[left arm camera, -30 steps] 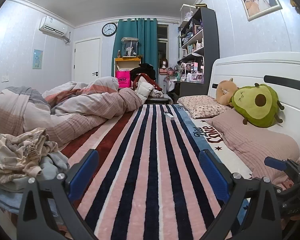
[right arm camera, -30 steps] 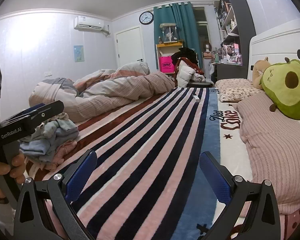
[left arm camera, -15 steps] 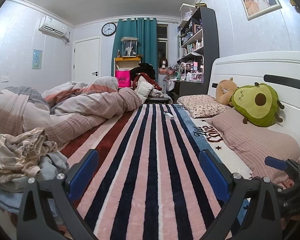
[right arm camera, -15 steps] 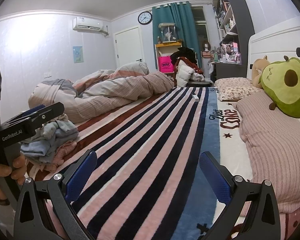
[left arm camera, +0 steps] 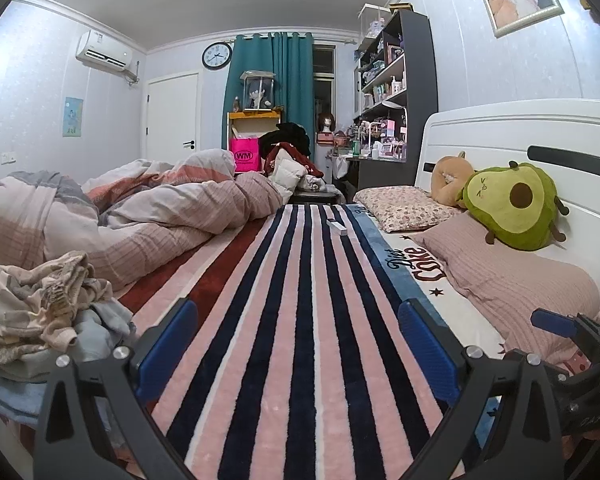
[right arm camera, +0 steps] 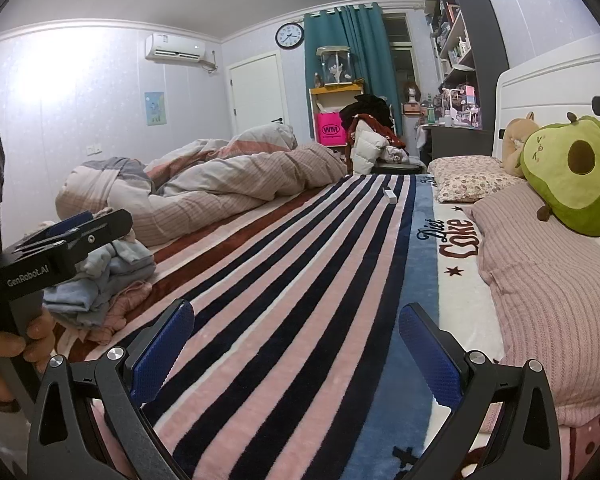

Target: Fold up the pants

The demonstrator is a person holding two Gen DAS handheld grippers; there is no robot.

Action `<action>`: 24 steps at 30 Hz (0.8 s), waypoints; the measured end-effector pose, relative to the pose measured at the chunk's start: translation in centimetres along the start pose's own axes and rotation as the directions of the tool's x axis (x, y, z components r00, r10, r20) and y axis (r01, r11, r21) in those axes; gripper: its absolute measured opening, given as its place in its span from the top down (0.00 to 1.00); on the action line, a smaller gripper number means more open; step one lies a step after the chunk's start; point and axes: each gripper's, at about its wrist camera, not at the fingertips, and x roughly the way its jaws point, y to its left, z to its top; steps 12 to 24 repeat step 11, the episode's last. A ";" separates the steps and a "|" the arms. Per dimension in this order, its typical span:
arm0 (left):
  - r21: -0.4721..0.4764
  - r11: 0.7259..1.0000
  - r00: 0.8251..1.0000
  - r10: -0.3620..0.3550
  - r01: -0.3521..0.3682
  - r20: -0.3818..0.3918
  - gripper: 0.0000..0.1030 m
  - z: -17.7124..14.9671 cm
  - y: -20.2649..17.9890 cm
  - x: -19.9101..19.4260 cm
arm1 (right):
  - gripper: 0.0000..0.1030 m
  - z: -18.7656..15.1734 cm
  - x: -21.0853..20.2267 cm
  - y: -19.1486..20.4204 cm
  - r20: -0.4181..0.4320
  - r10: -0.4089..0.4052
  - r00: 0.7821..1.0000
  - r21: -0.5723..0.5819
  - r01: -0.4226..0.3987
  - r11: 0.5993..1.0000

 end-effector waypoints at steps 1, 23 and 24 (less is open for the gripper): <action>0.000 1.000 1.000 -0.001 0.001 0.000 0.04 0.0 0.0 0.0 | 0.01 0.0 0.0 0.0 0.000 -0.001 1.000 0.000 0.001 1.000; 0.001 1.000 1.000 -0.002 0.002 0.005 0.03 -0.1 -0.1 0.1 | 0.01 0.0 0.0 -0.1 0.000 0.001 1.000 0.000 -0.001 1.000; 0.001 1.000 1.000 -0.002 0.002 0.005 0.03 -0.1 -0.1 0.1 | 0.01 0.0 0.0 -0.1 0.000 0.001 1.000 0.000 -0.001 1.000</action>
